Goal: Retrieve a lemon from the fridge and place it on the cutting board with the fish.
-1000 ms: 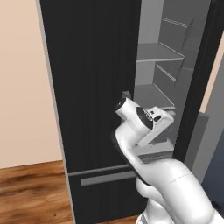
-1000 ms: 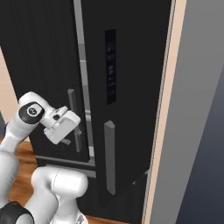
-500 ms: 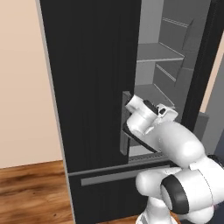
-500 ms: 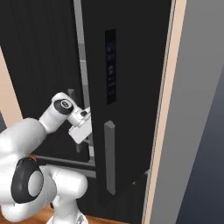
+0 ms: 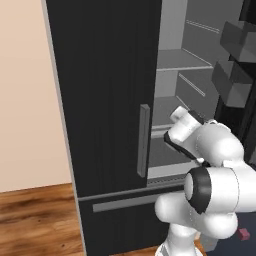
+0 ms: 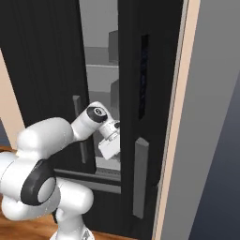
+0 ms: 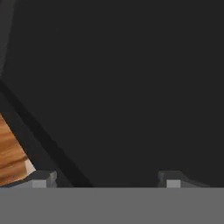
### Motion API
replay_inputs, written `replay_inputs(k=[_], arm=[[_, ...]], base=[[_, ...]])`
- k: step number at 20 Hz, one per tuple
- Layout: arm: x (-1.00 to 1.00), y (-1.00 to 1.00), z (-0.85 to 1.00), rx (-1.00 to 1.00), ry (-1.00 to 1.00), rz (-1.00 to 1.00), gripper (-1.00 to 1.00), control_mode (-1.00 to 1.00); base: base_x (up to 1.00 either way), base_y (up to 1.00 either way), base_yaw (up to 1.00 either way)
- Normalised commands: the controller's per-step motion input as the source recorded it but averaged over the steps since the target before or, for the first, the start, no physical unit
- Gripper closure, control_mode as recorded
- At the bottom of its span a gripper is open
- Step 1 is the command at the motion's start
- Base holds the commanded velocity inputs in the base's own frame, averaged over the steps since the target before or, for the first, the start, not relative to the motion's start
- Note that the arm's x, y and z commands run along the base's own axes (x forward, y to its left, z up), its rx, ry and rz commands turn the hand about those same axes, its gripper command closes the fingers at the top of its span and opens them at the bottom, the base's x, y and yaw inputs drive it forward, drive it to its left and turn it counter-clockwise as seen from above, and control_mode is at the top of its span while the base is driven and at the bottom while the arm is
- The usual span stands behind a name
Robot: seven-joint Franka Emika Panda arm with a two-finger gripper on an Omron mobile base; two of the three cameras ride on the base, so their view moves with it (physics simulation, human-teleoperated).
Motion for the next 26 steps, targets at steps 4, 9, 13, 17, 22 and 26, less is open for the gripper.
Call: replay_inputs(k=[4, 9, 13, 17, 22, 26], arm=[[-0.83, -1.0, -0.03, 0.0, 0.03, -0.09, -1.0, -1.0], [-0.58, -0.74, -0.04, 0.01, -0.05, 0.0, -1.0, -1.0], [-0.64, 0.73, 0.0, 0.01, -0.11, 0.04, -1.0, -1.0], [-0.04, 1.0, 0.01, 0.01, -0.02, 0.15, -1.0, -1.0], [0.58, 1.0, 0.1, 0.31, 0.04, 0.05, -1.0, -1.0], [0.83, 0.98, 0.19, 0.52, -0.41, 0.02, -1.0, -1.0]], base=[[0.0, 0.0, 0.0], [0.0, 0.0, 0.0], [0.0, 0.0, 0.0], [0.0, 0.0, 0.0], [0.0, 0.0, 0.0], [0.0, 0.0, 0.0]])
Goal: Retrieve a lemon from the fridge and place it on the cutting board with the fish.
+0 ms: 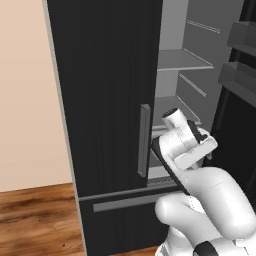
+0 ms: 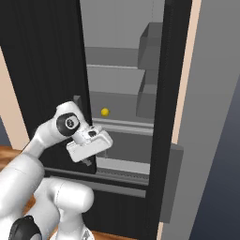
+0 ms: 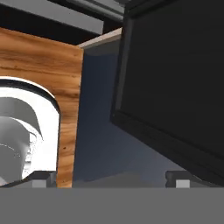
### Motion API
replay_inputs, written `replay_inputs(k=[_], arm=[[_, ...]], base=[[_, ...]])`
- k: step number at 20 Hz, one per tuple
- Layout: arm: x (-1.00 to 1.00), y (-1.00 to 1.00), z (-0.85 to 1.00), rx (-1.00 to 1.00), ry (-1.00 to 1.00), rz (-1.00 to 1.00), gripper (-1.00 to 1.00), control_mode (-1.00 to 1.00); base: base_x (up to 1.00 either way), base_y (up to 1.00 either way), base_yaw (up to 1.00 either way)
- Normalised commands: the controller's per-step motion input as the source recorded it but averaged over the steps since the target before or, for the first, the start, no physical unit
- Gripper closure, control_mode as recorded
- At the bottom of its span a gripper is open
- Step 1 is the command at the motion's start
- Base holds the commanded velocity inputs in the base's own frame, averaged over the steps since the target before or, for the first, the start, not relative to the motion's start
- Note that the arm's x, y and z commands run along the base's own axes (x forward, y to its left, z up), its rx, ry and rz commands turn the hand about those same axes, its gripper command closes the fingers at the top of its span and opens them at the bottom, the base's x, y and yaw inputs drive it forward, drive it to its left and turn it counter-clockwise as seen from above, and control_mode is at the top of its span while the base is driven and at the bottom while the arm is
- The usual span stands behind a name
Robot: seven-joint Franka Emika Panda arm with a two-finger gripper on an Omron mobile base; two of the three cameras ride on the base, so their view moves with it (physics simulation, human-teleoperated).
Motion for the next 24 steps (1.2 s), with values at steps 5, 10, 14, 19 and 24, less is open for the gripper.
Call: replay_inputs(k=[5, 10, 14, 19, 24], arm=[[0.74, 1.0, 0.0, 0.39, -0.4, -0.01, -1.0, -1.0], [0.17, 0.77, -0.3, 0.41, -0.43, -0.09, -1.0, -1.0], [0.47, 0.05, -0.18, 0.4, -0.38, -0.09, -1.0, -1.0], [0.35, 0.1, 0.12, -0.09, -0.36, 0.13, -1.0, -1.0], [0.04, 0.08, -0.01, -0.17, -0.24, 0.09, -1.0, -1.0]], base=[[0.0, 0.0, 0.0], [0.0, 0.0, 0.0], [0.0, 0.0, 0.0], [0.0, 0.0, 0.0], [0.0, 0.0, 0.0]])
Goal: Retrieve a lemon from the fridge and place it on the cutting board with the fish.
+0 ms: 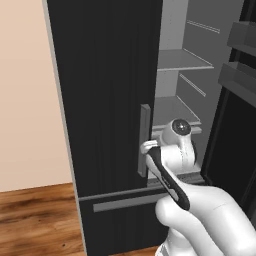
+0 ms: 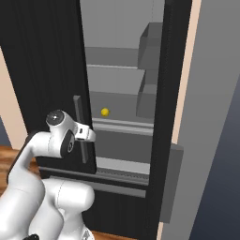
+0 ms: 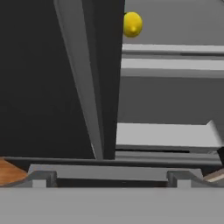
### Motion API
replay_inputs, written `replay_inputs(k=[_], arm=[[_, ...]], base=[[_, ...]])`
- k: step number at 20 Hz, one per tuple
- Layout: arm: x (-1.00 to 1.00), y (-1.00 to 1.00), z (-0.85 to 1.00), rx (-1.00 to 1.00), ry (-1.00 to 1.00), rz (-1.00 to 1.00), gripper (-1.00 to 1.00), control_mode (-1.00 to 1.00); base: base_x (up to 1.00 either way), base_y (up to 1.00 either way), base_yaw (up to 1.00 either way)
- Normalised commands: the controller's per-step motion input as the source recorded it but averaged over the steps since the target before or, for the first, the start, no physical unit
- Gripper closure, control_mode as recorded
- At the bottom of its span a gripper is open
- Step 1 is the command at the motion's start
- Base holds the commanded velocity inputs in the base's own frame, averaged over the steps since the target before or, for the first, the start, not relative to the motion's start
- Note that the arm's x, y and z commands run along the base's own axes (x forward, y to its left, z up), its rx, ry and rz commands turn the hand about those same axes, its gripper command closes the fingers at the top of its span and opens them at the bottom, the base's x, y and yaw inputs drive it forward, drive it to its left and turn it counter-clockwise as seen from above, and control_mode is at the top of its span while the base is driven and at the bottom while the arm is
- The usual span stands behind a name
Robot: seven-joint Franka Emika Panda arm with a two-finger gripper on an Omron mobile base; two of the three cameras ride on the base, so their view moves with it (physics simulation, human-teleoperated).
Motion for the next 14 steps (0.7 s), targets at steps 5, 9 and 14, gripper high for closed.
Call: replay_inputs(k=[5, 9, 14], arm=[[0.04, 0.12, -0.01, 0.0, -0.03, 0.0, -1.0, -1.0], [0.09, 0.14, 0.19, -0.04, 0.06, 0.0, -1.0, -1.0], [0.17, -0.14, 0.06, -0.03, 0.01, 0.0, -1.0, -1.0]], base=[[0.0, 0.0, 0.0], [0.0, 0.0, 0.0], [0.0, 0.0, 0.0]])
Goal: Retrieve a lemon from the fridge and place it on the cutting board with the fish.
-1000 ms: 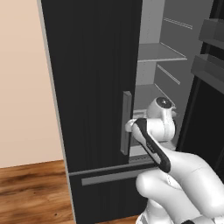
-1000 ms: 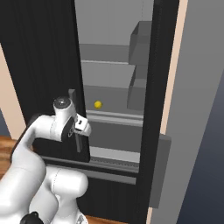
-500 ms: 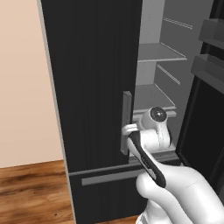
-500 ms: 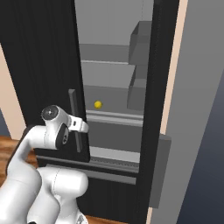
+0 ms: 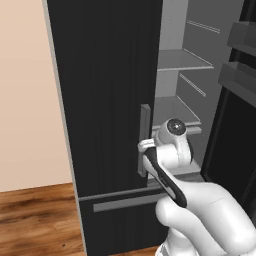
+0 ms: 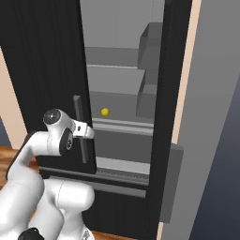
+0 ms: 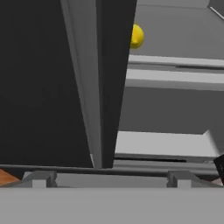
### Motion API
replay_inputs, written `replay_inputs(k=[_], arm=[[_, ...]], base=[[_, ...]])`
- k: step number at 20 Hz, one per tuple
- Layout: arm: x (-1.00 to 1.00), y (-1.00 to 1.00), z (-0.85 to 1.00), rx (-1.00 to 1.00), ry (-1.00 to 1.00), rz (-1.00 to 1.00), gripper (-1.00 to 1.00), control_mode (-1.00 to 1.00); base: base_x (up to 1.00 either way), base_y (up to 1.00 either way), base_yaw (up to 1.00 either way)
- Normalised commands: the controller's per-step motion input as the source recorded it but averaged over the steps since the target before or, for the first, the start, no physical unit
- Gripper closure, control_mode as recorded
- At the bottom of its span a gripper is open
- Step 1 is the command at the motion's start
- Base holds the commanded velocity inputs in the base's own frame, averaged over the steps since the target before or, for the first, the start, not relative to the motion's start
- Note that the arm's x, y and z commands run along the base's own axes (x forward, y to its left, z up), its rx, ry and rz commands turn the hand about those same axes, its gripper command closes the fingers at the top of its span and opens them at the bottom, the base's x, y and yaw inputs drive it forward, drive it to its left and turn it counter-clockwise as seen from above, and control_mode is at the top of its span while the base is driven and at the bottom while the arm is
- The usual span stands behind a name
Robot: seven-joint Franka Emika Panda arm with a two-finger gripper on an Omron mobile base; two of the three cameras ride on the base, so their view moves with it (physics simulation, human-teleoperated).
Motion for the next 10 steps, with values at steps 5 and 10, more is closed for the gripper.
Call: replay_inputs(k=[5, 10], arm=[[0.54, 0.21, 0.0, 0.0, 0.0, 0.03, -1.0, -1.0], [0.52, 0.29, 0.04, 0.0, 0.01, 0.02, -1.0, -1.0]], base=[[0.0, 0.0, 0.0], [0.0, 0.0, 0.0]])
